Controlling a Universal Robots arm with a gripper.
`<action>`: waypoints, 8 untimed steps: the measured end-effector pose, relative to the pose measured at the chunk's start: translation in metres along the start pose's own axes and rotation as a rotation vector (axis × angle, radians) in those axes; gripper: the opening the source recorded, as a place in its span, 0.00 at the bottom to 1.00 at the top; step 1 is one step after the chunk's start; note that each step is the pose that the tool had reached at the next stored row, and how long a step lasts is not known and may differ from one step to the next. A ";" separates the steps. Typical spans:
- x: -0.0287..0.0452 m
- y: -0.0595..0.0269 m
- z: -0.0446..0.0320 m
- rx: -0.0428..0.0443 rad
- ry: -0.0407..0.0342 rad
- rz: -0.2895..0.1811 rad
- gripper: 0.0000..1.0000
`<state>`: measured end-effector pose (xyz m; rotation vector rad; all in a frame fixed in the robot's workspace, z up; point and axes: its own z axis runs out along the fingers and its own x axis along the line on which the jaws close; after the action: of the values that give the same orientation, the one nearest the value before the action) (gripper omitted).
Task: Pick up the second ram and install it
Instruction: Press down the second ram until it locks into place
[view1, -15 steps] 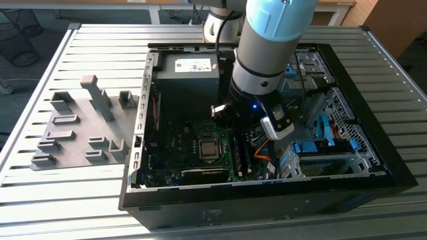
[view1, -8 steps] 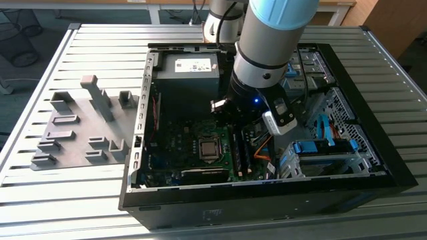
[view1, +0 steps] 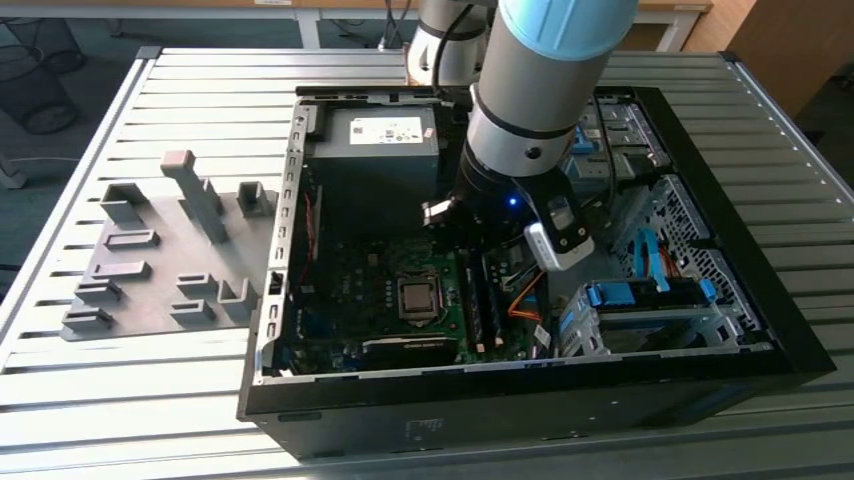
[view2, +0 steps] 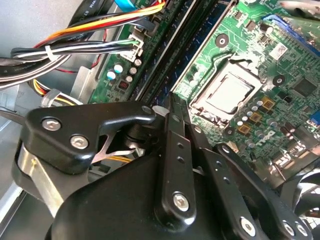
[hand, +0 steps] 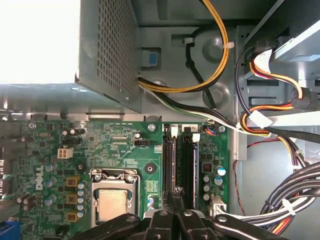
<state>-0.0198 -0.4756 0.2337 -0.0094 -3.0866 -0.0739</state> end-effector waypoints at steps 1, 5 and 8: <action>-0.0001 -0.0001 0.0014 0.0001 -0.0006 0.000 0.11; -0.0023 -0.0005 0.0099 0.0000 -0.0053 0.000 0.11; -0.0024 -0.0006 0.0118 0.0000 -0.0054 0.000 0.11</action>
<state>-0.0180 -0.4757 0.2217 -0.0092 -3.0920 -0.0740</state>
